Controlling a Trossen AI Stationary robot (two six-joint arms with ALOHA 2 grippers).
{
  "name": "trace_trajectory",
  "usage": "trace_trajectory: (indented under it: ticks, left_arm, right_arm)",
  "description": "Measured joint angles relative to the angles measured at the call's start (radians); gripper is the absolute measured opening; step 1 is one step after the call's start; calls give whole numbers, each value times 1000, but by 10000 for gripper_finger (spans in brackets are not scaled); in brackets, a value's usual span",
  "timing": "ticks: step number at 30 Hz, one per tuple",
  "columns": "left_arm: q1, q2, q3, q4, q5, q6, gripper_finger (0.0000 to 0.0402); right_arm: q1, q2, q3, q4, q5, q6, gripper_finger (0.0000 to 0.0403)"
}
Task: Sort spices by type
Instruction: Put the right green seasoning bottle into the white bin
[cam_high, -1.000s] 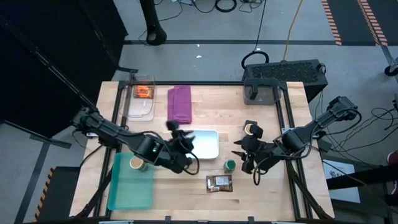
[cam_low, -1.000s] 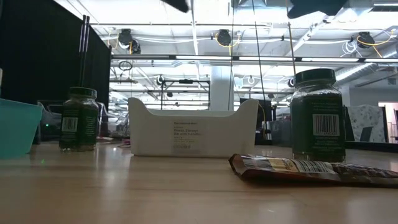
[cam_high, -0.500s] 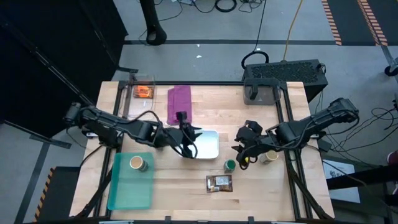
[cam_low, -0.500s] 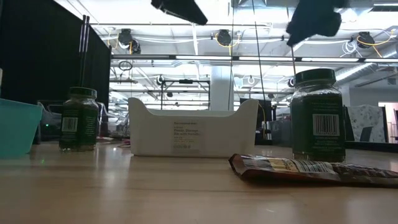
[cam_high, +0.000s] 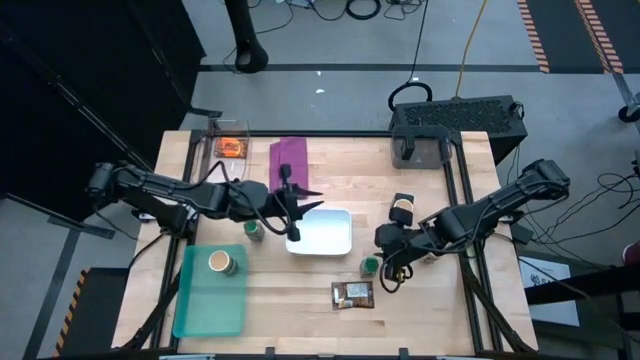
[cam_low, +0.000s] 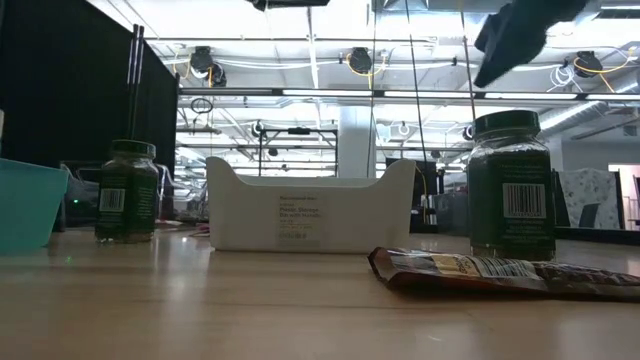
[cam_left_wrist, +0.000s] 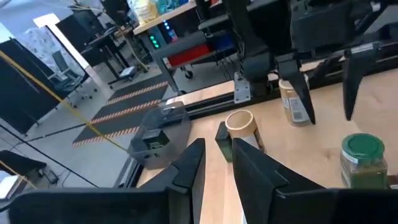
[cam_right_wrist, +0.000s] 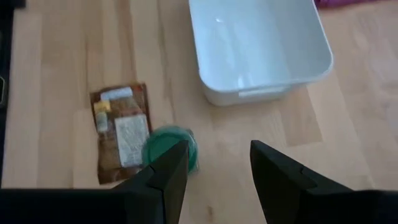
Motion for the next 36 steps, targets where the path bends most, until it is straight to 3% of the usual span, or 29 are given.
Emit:
trace_trajectory:
  ticks: [7,14,21,25,31,36]
  left_arm:
    - [14,-5,0,-4,-111,2,86]
    - [14,-5,0,-30,-121,1,86]
    - [-25,-5,0,-72,-112,0,86]
    - [-39,-5,0,-70,-108,0,86]
    - [-71,-5,0,-90,-75,-68,86]
    - [-153,-5,0,-181,-3,-173,86]
  right_arm:
    - [14,-2,1,-65,-4,32,155]
    - [48,-3,1,-143,-21,105,155]
    - [116,-4,1,-372,-200,340,155]
    - [154,-4,1,-502,-244,434,155]
    - [168,-5,1,-593,-236,443,155]
    - [170,-5,1,-542,-135,355,155]
